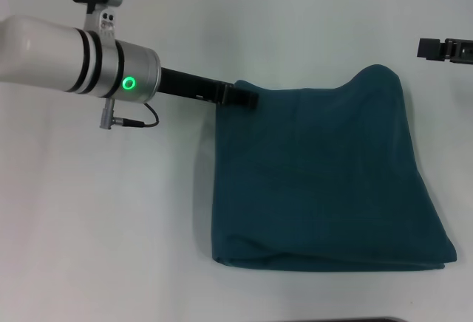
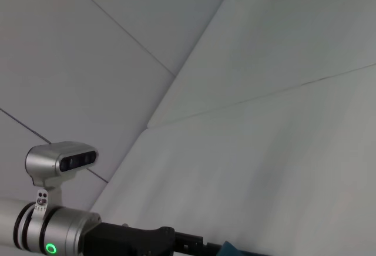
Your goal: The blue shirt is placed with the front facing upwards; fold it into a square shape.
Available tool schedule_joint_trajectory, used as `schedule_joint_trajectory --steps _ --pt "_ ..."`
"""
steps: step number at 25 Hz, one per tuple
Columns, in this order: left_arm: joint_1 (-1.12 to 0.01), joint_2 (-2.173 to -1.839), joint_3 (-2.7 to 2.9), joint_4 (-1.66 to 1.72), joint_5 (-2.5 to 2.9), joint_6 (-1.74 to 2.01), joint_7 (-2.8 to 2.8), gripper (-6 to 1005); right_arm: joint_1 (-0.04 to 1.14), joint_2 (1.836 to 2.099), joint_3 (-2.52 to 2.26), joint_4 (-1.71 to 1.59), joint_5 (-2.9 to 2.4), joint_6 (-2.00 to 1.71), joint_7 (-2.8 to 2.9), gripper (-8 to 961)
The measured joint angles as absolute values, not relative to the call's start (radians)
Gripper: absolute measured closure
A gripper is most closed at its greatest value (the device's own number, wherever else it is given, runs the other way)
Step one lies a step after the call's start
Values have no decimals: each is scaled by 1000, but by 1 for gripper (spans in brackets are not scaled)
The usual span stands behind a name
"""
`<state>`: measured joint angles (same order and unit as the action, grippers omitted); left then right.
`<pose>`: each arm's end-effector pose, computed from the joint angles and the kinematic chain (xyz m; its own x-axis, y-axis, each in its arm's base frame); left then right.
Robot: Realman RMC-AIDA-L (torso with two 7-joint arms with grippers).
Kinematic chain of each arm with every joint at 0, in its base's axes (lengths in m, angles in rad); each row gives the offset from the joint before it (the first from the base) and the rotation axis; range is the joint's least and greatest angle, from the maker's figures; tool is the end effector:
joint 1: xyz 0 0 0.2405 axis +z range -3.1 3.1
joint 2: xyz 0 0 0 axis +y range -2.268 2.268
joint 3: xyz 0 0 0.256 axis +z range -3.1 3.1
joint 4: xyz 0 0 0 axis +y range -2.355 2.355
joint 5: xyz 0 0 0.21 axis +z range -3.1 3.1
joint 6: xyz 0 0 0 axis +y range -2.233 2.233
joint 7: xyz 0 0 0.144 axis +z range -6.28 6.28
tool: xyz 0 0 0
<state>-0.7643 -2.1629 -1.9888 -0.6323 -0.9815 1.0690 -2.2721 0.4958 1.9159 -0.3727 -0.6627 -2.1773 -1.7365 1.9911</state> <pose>-0.1941 0.3824 -0.0943 0.5830 0.7829 0.2174 0.8123 -0.5672 -0.1356 0.3156 0.3153 0.0919 0.3333 -0.7641 -0.5523 -0.8851 -0.4554 0.0959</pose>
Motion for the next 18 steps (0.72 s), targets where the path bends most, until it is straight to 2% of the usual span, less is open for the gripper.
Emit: schedule_joint_trajectory --steps 7,12,18 --pt "-764 -2161 -1973 -637 -982 1072 -2285 454 489 1916 -373 -663 -2177 -1738 1991 202" --pt "-763 -2161 -1973 -640 -982 1072 -2286 698 487 1916 -373 -663 -2179 -1738 1991 202" --pt "-737 -2163 -1984 -675 -989 1075 -2290 925 487 1918 -380 -663 -2179 -1738 1986 203"
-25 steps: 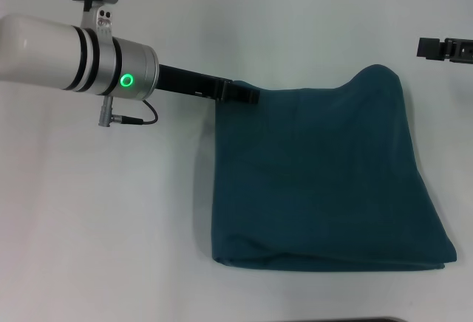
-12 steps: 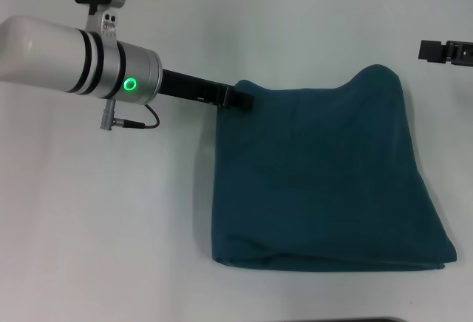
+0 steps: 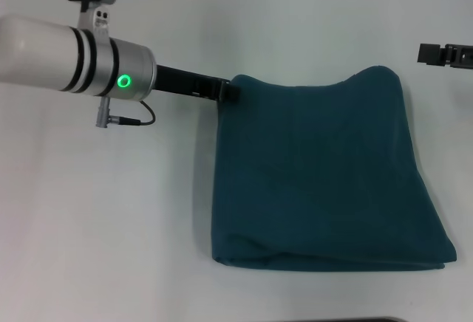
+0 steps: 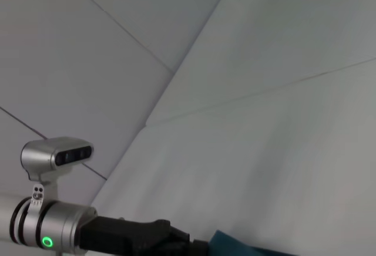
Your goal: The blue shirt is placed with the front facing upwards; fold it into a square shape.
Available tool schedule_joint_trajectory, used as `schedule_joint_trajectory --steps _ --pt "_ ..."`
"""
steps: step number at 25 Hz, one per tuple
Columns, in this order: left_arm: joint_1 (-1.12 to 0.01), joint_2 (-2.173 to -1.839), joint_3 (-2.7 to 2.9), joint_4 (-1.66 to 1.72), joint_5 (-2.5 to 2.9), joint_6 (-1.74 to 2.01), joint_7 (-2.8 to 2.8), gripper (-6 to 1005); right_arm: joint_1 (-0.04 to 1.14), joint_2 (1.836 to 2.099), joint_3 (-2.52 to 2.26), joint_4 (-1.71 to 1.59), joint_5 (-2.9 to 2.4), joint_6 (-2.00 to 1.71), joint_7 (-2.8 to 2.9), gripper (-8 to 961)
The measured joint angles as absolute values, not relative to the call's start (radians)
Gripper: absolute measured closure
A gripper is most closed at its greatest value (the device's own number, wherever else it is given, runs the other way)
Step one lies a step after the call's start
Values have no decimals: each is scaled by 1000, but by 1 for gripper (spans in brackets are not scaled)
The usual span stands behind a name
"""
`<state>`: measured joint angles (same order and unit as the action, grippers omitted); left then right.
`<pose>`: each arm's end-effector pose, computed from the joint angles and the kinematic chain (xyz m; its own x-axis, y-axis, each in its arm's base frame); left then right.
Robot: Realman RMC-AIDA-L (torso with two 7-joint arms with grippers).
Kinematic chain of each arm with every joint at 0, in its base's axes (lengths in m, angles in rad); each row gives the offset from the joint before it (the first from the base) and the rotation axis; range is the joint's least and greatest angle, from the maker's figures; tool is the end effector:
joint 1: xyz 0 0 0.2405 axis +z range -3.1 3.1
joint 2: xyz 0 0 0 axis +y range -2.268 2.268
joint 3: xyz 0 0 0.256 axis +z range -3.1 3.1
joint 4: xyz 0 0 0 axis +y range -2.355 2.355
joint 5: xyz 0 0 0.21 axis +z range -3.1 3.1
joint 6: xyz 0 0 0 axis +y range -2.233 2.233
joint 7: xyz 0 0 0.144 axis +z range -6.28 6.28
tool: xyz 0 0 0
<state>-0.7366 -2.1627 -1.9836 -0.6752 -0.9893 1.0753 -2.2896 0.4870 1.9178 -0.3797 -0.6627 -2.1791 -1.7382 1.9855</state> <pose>-0.1953 0.3825 -0.0885 0.5719 0.7843 0.2403 0.8199 -0.5560 -0.1364 0.3178 0.3119 0.0901 0.3346 -0.7686 -0.5453 -0.8861 -0.4535 0.0954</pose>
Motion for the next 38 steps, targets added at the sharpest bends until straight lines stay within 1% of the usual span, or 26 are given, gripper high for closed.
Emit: schedule_joint_trajectory --steps 5,12,20,24,30,35,38 --pt "-695 -2163 -1998 -720 -997 1084 -2293 1002 480 1920 -416 -658 -2180 -1757 1977 204" --pt "-660 -2161 -1999 -753 -1005 1113 -2299 984 461 1927 -441 -653 -2181 -1775 1963 204" --pt "-654 -2161 -1999 -778 -1005 1182 -2292 953 448 1927 -440 -652 -2181 -1783 1957 205" --pt "-626 -2161 -1999 -832 -1006 1208 -2291 938 444 1925 -435 -654 -2180 -1792 1953 204" --pt "-518 -2163 -2043 -983 -1021 1295 -2281 757 439 1920 -436 -653 -2180 -1812 1930 204" --pt "-436 -2162 -2088 -1025 -1137 1437 -2183 526 436 1920 -446 -651 -2181 -1815 1920 203" --pt "-414 -2162 -2134 -1017 -1177 1544 -2122 436 433 1921 -453 -651 -2193 -1815 1918 203"
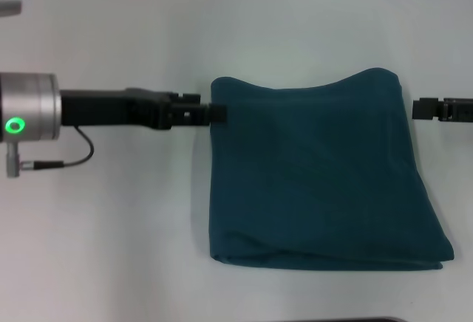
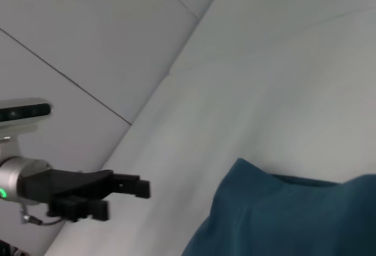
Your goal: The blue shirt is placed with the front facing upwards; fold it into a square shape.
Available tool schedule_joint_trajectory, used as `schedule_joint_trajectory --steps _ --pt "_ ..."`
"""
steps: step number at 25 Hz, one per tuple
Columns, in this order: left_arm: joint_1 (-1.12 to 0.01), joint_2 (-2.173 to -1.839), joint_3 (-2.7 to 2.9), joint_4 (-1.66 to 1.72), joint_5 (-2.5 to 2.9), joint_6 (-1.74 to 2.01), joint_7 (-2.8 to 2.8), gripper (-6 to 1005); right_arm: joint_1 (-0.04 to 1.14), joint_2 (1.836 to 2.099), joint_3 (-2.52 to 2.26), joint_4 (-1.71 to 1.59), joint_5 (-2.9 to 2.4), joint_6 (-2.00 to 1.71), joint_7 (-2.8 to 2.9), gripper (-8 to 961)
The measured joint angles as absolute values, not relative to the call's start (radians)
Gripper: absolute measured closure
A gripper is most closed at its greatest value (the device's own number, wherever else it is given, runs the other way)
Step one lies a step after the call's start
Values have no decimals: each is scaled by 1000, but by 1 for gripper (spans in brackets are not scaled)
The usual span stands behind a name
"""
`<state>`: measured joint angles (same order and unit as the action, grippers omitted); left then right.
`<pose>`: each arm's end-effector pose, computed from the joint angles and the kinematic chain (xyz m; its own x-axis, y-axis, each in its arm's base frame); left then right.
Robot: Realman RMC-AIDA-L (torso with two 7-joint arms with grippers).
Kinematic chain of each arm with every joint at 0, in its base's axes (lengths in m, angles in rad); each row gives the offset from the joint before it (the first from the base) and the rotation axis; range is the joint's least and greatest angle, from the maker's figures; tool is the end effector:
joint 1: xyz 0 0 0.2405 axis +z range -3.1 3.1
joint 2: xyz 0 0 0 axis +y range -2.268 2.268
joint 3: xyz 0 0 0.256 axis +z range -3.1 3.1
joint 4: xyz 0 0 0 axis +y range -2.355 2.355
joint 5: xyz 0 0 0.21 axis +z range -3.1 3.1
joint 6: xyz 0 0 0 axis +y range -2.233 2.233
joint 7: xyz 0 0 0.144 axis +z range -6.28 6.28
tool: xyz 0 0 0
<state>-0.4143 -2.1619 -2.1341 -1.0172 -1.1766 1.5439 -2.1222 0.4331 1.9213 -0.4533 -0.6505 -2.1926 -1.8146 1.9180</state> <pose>-0.2195 0.3152 -0.0166 0.5643 0.7311 0.3835 0.7588 -0.6423 0.1081 0.3248 0.2826 0.0760 0.3874 -0.8011 -0.4563 -0.8590 -0.4933 0.1368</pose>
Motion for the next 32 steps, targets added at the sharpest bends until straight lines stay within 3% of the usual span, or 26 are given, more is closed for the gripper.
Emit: schedule_joint_trajectory --steps 10,32 --pt "-396 -2158 -2208 -948 -1188 1755 -1988 82 412 1915 -443 -653 -2220 -1829 1921 202" --pt "-419 -2160 -2247 -853 -1189 1772 -1887 80 416 1918 -443 -656 -2217 -1830 1834 200"
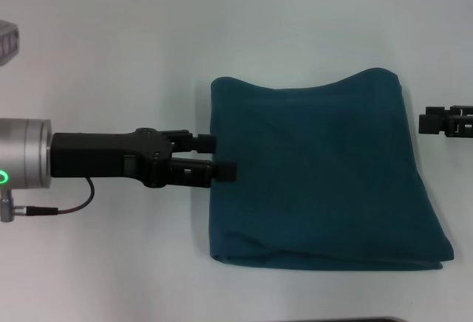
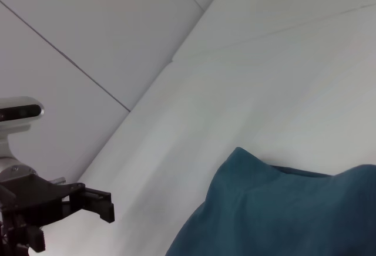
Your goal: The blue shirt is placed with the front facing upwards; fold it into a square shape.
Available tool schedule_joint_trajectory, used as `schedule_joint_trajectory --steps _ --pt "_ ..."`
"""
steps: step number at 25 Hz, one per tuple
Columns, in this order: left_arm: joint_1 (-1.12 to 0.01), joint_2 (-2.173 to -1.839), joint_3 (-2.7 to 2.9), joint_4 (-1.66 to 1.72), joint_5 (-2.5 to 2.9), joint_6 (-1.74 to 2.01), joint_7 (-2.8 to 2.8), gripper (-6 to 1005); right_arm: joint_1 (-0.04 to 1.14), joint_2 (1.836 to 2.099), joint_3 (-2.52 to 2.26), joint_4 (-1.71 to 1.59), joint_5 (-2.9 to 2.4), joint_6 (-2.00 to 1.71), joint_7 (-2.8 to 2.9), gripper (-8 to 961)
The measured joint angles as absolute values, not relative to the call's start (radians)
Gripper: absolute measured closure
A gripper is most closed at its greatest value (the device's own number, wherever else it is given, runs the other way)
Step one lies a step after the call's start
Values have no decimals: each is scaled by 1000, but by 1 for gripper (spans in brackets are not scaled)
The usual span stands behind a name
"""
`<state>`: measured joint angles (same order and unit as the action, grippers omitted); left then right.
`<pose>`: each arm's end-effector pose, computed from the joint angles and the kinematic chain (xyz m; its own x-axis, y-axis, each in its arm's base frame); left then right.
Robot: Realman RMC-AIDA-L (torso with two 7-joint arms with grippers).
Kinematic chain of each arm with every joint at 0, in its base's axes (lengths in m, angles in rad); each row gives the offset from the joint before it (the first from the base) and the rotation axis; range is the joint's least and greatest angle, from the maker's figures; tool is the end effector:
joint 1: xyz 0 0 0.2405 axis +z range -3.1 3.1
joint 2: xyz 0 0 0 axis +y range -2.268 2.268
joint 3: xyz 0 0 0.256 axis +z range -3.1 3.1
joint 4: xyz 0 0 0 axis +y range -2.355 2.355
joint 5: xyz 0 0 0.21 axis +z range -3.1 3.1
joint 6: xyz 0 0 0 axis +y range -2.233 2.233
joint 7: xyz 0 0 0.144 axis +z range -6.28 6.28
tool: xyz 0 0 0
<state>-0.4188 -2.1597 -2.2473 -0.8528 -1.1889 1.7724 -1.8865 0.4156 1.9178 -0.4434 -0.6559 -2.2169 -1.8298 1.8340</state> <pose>-0.2300 0.2790 -0.0218 0.6068 0.6900 0.3945 0.6315 -0.7199 0.2878 0.3311 0.2742 0.0778 0.4491 -0.7718 -0.4501 -0.8341 -0.5428 0.0985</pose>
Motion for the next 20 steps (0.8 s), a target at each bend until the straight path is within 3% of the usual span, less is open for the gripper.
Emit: schedule_joint_trajectory --steps 13,20 --pt "-427 -2160 -2247 -848 -1189 1774 -1891 81 416 1932 -442 -659 -2212 -1836 1751 196" --pt "-438 -2160 -2247 -841 -1189 1772 -1885 82 423 1927 -442 -660 -2211 -1840 1736 169"
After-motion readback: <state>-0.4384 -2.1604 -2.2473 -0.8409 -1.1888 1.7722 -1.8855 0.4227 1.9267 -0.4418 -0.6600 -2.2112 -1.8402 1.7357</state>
